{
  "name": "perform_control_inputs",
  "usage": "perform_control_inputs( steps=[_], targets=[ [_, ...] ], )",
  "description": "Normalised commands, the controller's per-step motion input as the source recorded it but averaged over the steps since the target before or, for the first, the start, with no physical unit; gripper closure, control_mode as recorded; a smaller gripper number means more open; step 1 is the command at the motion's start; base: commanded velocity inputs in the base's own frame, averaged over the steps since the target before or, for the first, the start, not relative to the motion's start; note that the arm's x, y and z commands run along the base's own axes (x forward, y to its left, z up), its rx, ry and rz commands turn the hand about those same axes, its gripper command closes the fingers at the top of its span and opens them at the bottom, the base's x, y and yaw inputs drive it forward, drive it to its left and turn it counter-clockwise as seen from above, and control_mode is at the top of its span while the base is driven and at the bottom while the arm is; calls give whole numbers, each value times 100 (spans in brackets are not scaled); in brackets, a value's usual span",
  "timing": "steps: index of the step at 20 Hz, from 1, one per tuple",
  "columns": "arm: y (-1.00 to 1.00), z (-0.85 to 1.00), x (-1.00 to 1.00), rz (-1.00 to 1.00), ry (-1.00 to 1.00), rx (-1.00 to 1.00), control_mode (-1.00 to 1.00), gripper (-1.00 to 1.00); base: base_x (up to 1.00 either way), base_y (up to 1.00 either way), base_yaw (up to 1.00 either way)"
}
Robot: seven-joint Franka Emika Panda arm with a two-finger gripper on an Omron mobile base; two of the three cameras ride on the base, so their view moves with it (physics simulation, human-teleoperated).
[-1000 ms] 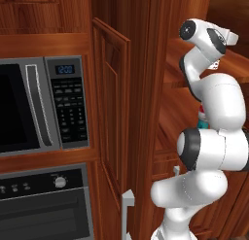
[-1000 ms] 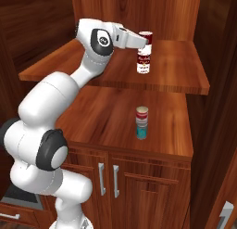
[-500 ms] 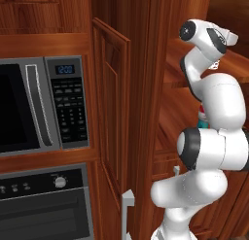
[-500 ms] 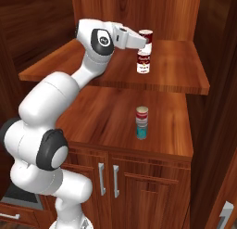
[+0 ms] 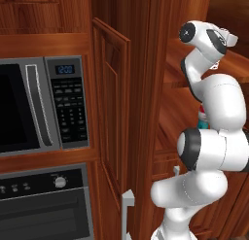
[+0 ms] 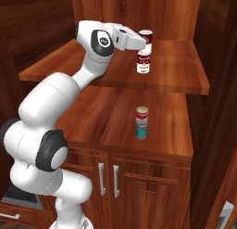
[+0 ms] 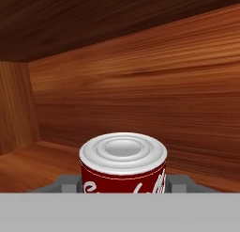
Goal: Stack two cans on top of the other two cans in the cabinet.
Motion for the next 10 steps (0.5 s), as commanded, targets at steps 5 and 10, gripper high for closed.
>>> perform_control_inputs(
  steps=[5, 10],
  targets=[
    [0, -2, 0, 0, 0, 0, -100, 100, 0, 0, 0],
    [0, -5, 0, 0, 0, 0, -100, 100, 0, 0, 0]
  ],
)
